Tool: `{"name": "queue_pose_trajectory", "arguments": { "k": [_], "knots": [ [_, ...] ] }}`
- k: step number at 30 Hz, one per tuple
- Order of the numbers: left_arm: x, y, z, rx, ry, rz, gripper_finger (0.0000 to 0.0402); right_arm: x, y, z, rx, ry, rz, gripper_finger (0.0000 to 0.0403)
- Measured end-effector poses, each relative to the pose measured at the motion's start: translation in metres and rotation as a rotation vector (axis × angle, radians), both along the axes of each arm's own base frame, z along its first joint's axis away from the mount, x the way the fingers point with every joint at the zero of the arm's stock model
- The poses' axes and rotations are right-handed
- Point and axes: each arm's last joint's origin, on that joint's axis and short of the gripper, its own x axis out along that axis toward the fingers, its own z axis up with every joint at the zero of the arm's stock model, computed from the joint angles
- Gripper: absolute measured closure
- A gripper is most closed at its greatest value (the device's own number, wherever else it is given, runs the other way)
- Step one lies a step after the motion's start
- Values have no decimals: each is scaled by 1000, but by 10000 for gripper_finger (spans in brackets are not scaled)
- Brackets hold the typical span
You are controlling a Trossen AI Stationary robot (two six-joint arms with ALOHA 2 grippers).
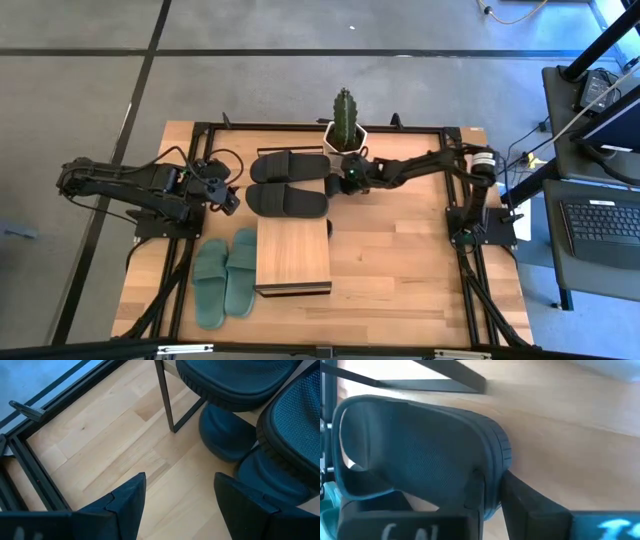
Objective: Pick and place slides into the shelf
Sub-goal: Put the black slides under the shelf
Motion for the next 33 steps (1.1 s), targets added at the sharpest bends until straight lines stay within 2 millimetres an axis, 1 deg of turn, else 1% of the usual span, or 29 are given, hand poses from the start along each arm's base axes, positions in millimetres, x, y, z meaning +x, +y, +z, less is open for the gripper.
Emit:
{"name": "queue_pose_trajectory", "arguments": {
  "k": [5, 12, 15, 20, 28, 33],
  "knots": [
    [0, 0, 0, 0, 4, 0, 177, 7, -2, 1, 1, -16, 18, 352],
    [0, 0, 0, 0, 4, 0, 177, 6, -1, 2, -18, -2, 55, 350],
    [0, 0, 0, -1, 4, 0, 177, 6, -1, 2, -22, 0, 60, 338],
    [0, 0, 0, -1, 3, 0, 177, 6, -1, 2, -18, -2, 55, 296],
    [0, 0, 0, -3, 3, 0, 177, 6, -1, 2, 11, -6, 24, 198],
    [0, 0, 0, -3, 4, 0, 177, 6, -1, 5, 13, -12, 19, 159]
  ]
}}
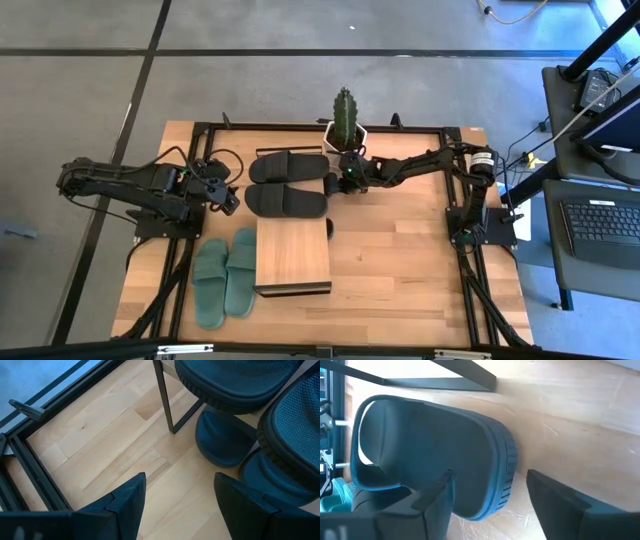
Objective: Pick and place slides into the shelf
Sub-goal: Put the black slides under the shelf
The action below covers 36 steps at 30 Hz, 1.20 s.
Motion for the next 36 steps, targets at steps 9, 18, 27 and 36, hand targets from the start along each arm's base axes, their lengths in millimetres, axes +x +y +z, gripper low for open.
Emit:
{"name": "queue_pose_trajectory", "arguments": {
  "k": [9, 18, 27, 36],
  "knots": [
    [0, 0, 0, 0, 3, 2, 177, 1, 3, 1, 3, -3, 10, 145],
    [0, 0, 0, 0, 4, 2, 177, -14, 8, 24, -46, 82, 19, 144],
    [0, 0, 0, -1, 3, 4, 177, -41, 36, 60, -130, 213, 191, 144],
    [0, 0, 0, -1, 4, 4, 177, -54, 104, 94, -528, 237, 543, 144]
  ]
}}
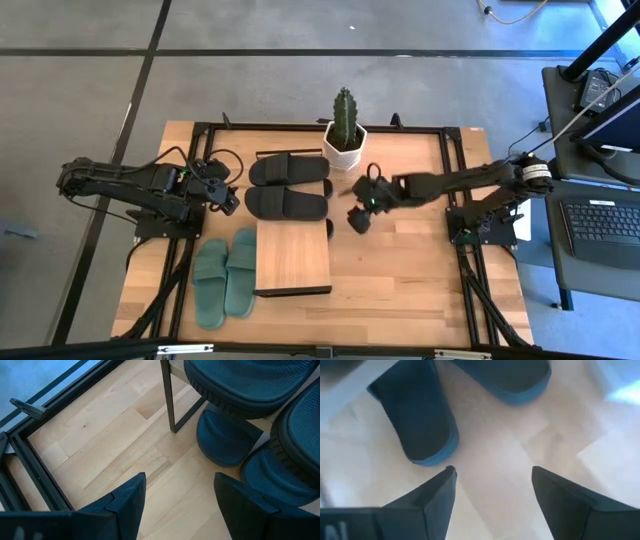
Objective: Pick and place slides into the shelf
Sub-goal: Put the black slides under the shelf
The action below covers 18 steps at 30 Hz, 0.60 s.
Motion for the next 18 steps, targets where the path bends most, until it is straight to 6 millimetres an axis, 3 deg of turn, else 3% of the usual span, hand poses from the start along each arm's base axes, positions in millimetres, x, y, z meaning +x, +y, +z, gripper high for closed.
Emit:
{"name": "queue_pose_trajectory", "arguments": {
  "k": [6, 10, 14, 18],
  "knots": [
    [0, 0, 0, 0, 0, 0, 177, -14, 54, -21, -274, -4, 142, 144],
    [0, 0, 0, 0, -1, 0, 177, -22, 86, -39, -311, -189, 284, 144],
    [0, 0, 0, 0, -1, 0, 177, -26, 98, -53, -301, -433, 312, 144],
    [0, 0, 0, -1, -1, 0, 177, -23, 97, -70, -330, -509, 319, 144]
  ]
}}
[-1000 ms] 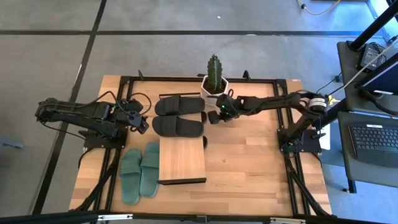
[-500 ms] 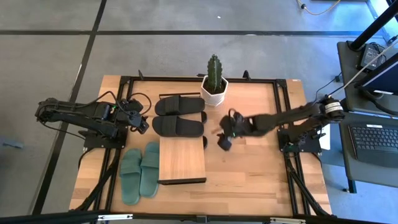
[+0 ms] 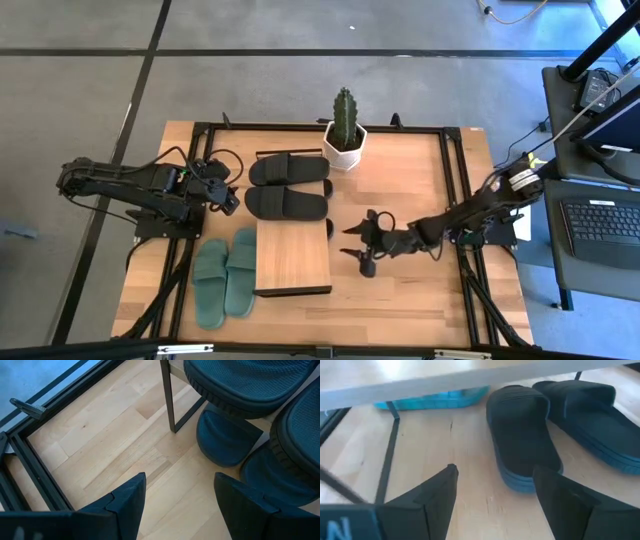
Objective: Pick and place slides into the shelf
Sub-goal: Put the black slides under the shelf
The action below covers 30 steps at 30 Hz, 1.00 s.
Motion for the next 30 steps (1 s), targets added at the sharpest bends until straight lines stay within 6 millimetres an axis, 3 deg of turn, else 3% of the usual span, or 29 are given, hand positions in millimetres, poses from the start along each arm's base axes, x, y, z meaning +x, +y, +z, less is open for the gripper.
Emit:
{"name": "queue_pose_trajectory", "arguments": {
  "k": [10, 15, 30],
  "knots": [
    [0, 0, 0, 0, -1, 0, 177, 47, 3, -37, -126, 62, 5, 143],
    [0, 0, 0, 0, -1, 0, 177, 68, 11, -46, -149, 68, 53, 143],
    [0, 0, 0, 0, -1, 0, 177, 84, 15, -62, -98, 32, 103, 143]
  ]
}}
